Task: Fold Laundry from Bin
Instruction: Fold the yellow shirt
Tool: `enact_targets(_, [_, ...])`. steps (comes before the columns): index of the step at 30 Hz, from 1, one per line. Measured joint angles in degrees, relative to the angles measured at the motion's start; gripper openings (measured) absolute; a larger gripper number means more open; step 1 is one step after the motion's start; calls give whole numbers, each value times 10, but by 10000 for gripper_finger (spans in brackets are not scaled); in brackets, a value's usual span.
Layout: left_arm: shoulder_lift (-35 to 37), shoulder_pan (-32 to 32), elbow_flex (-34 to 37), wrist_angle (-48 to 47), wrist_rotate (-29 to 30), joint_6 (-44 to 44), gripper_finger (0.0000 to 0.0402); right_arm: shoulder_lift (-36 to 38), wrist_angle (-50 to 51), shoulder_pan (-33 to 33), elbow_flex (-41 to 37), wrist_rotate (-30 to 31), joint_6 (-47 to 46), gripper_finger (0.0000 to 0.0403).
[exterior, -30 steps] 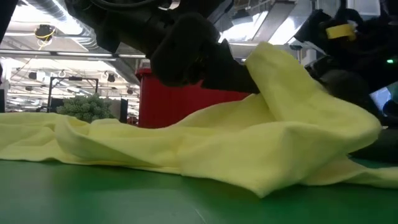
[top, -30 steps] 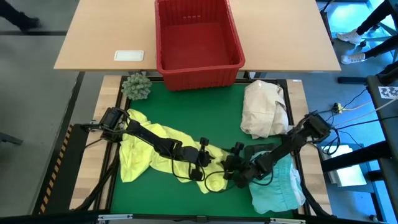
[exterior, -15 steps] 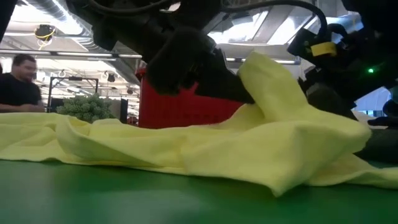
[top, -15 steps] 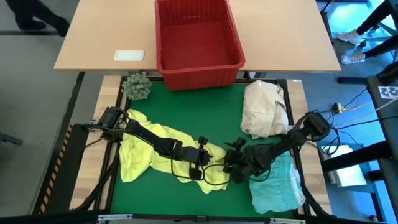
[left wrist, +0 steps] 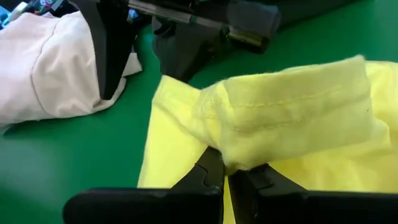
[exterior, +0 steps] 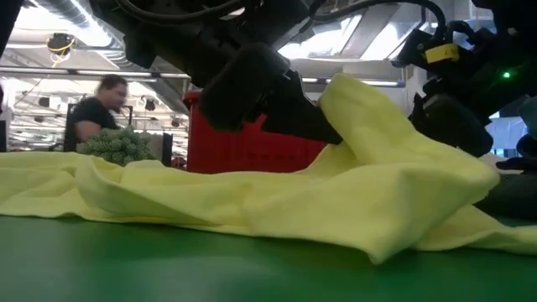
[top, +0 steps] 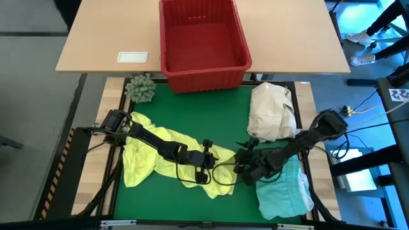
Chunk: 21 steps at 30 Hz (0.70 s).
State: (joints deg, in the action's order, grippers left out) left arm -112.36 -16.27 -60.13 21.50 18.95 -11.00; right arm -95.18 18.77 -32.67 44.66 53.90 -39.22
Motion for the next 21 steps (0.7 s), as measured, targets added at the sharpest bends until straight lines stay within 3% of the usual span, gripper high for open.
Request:
enact_targets(12, [0, 10, 0, 0, 1, -1, 0, 14, -54, -14, 0, -95, 0, 237])
enact_targets(21, [0, 13, 0, 17, -1, -2, 0, -14, -126, -42, 0, 9, 35, 237])
